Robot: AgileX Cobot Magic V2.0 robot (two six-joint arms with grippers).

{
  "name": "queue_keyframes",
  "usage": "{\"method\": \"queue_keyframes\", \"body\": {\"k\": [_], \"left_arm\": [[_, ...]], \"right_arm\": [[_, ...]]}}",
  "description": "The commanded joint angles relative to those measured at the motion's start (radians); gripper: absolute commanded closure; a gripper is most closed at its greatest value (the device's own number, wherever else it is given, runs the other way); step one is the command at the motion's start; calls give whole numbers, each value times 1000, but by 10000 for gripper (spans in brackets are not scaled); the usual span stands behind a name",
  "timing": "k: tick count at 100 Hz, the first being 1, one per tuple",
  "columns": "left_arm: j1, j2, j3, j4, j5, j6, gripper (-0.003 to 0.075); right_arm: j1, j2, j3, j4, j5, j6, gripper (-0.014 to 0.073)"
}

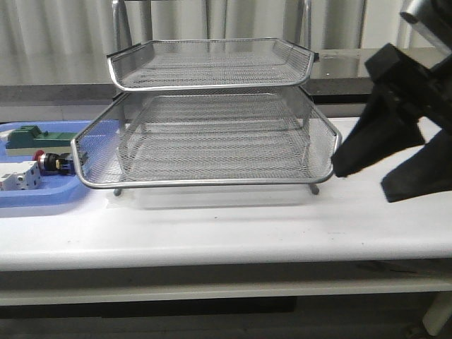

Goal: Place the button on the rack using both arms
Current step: 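Pull the middle wire tray out toward the robot with the right gripper, then release, then move the left gripper down over the red-capped button in the blue tray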

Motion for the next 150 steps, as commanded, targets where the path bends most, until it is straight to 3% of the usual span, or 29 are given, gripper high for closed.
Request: {"method": "queue_keyframes", "body": {"k": [1, 25, 46, 67, 98, 112, 135, 150], "left_arm": [[-1, -34, 45, -6, -76, -2, 716], [-1, -34, 45, -6, -76, -2, 716], [-1, -34, 45, -6, -76, -2, 716], [-1, -34, 45, -6, -76, -2, 716], [-1, -34, 45, 2, -76, -2, 716], [-1, -34, 45, 2, -76, -2, 716], [-1, -34, 45, 2, -76, -2, 716], [-1, -34, 45, 2, -76, -2, 716]], "right_arm": [[-1, -105, -24, -206, -3, 166, 110], [-1, -323, -83, -713, 81, 550, 110], [-1, -485, -102, -1002, 167, 768, 110], [-1, -652, -102, -1125, 223, 868, 110], [-1, -749, -102, -1141, 238, 871, 114], [-1, -749, -102, -1141, 230, 871, 256], [-1, -749, -102, -1141, 213, 871, 647], [-1, -749, -102, -1141, 214, 871, 664]]}}
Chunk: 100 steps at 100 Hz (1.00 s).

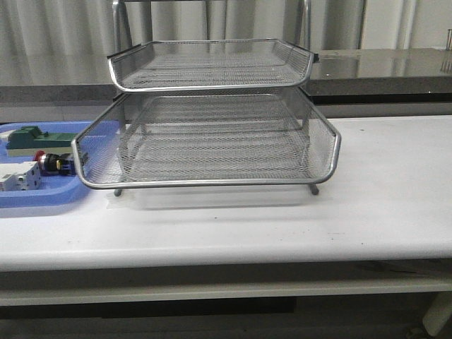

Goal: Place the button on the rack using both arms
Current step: 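Move the left gripper down over the red-capped button in the blue tray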

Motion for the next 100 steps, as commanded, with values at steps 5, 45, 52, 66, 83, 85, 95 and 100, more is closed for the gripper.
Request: {"method": "queue_keyframes", "body": {"k": [5, 45, 52, 66, 83, 85, 95, 100], "left_arm": [[-1, -34, 45, 0, -76, -2, 716], [-1, 4, -92, -147, -79, -2, 716], [-1, 50, -165, -147, -19, -2, 716], [-1, 215, -338, -140, 137, -2, 716], [-1, 495, -562, -140, 259, -2, 716], [-1, 531, -580, -140, 270, -2, 716], [-1, 699, -723, -125, 376, 35, 716], [-1, 783, -792, -123, 436, 63, 716]], "right_arm": [[-1, 1, -36, -26, -71, 1, 664], [-1, 1, -36, -26, -71, 1, 664], [-1, 1, -36, -26, -71, 1, 664], [-1, 1, -36, -26, -71, 1, 664], [-1, 1, -36, -26, -71, 1, 664], [-1, 1, -36, -26, -71, 1, 664], [-1, 1, -36, -26, -71, 1, 664], [-1, 1, -36, -26, -71, 1, 664]]}}
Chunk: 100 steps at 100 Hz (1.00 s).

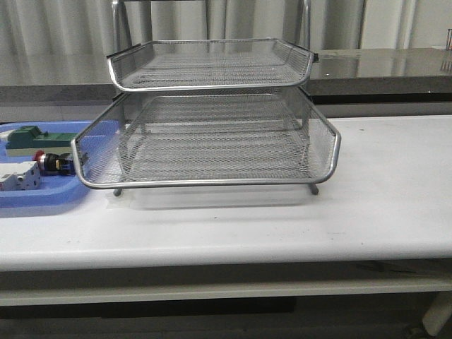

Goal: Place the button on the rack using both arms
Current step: 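Move the left gripper down over the red-capped button in the blue tray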

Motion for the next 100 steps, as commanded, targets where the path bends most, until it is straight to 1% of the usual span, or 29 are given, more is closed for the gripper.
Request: {"method": "queue_keyframes", "body": {"k": [1, 11, 28, 52, 58, 73, 82, 87, 91, 96, 100], "left_arm": [[-1, 136, -140, 3, 31, 43, 716], [-1, 300, -279, 3, 116, 117, 716], [-1, 559, -471, 3, 181, 238, 716], [-1, 875, -719, 1, 279, 317, 716], [-1, 930, -777, -7, 315, 350, 716], [-1, 1031, -877, -97, 389, 501, 715], [-1, 1045, -902, -129, 386, 527, 713], [-1, 1045, -909, -129, 384, 531, 694], [-1, 1045, -914, -129, 386, 540, 662], [-1, 1045, -921, -129, 388, 549, 606], [-1, 1045, -925, -127, 391, 549, 542]], "right_arm": [[-1, 1, -36, -23, -71, -2, 664], [-1, 1, -36, -23, -71, -2, 664], [-1, 1, -36, -23, -71, -2, 664], [-1, 1, -36, -23, -71, -2, 664], [-1, 1, -36, -23, -71, -2, 664], [-1, 1, -36, -23, -71, -2, 664], [-1, 1, -36, -23, -71, -2, 664], [-1, 1, -36, -23, -71, -2, 664], [-1, 1, -36, -23, -71, -2, 664], [-1, 1, -36, -23, -71, -2, 664], [-1, 1, -36, -23, -71, -2, 664]]}}
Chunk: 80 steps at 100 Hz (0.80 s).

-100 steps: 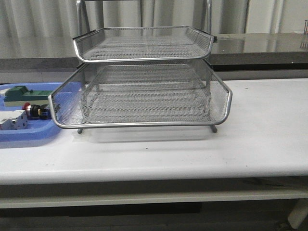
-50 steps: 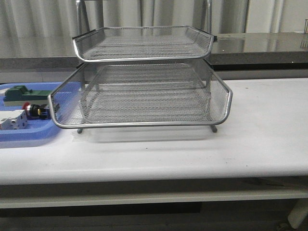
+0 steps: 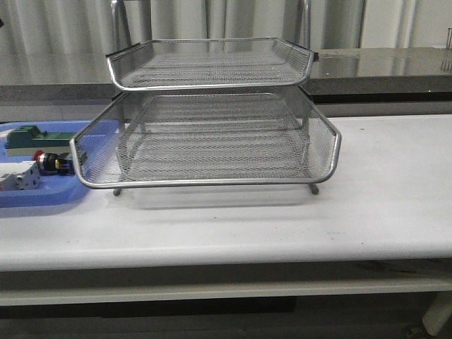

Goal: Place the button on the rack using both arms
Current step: 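Move the left gripper down over the red-capped button in the blue tray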

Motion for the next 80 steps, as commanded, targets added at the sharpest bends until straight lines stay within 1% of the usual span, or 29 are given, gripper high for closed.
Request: {"method": "queue_keyframes", "body": {"k": [1, 13, 18, 22, 37, 55, 60, 80], "left_arm": [[-1, -46, -44, -23, -23, 13, 531], [-1, -46, -46, -22, -15, 13, 307], [-1, -46, -46, -22, -15, 13, 244], [-1, -46, -46, -22, -14, 13, 222], [-1, -46, -46, -26, -14, 13, 237], [-1, -46, -46, -97, -32, 13, 279], [-1, -46, -46, -100, -43, 16, 279], [-1, -35, -51, -125, -61, 190, 271]], "right_arm": [[-1, 1, -36, -23, -67, -2, 664], [-1, 1, -36, -23, -67, -2, 664], [-1, 1, -36, -23, -67, -2, 664], [-1, 1, -36, -23, -67, -2, 664], [-1, 1, -36, -23, -67, -2, 664], [-1, 1, -36, -23, -67, -2, 664], [-1, 1, -36, -23, -67, -2, 664], [-1, 1, -36, -23, -67, -2, 664]]}}
